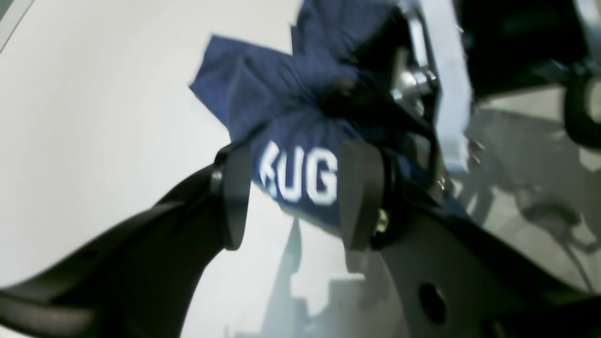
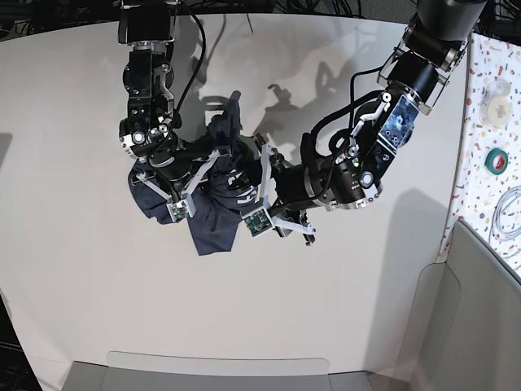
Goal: Layout the t-shirt on the table in an organized manner, then fold the t-shirt properly
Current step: 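Grasp the navy t-shirt fabric with both grippers close together, then lift the shirt with both grippers and shake it loose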
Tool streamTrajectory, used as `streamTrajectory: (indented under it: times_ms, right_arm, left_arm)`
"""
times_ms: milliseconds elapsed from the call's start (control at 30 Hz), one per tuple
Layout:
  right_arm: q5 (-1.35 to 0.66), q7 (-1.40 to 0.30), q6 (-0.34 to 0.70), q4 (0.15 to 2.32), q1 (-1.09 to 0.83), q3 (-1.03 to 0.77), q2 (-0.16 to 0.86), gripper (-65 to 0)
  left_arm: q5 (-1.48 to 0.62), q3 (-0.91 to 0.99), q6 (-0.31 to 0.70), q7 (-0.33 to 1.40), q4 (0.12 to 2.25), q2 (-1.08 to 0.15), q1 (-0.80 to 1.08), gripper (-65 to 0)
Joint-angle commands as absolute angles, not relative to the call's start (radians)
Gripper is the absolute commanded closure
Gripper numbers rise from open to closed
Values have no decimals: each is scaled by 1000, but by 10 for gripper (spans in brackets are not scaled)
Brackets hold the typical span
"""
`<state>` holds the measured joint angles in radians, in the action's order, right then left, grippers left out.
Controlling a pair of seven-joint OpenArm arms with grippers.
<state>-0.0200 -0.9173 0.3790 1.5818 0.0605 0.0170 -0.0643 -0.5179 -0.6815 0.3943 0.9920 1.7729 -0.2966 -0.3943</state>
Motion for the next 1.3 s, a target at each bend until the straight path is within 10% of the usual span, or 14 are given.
streamTrajectory:
  times_ms: [0, 967, 1167, 1267]
  right_arm:
    - [-2, -992, 401, 1598, 51, 25, -64, 0]
    - [-2, -1018, 401, 1647, 53, 25, -64, 0]
    - [-2, -1018, 401, 1650, 51, 24, -67, 0]
    - [-2, -1018, 401, 1661, 58, 19, -68, 0]
  left_arm:
    - [-526, -679, 397, 966, 1761, -289, -430, -297]
    - [-435, -777, 398, 911, 1517, -200, -341, -294]
    - [-433, -766, 398, 911, 1445, -180, -341, -23]
    - [-433, -728, 398, 909, 1408, -180, -343, -8]
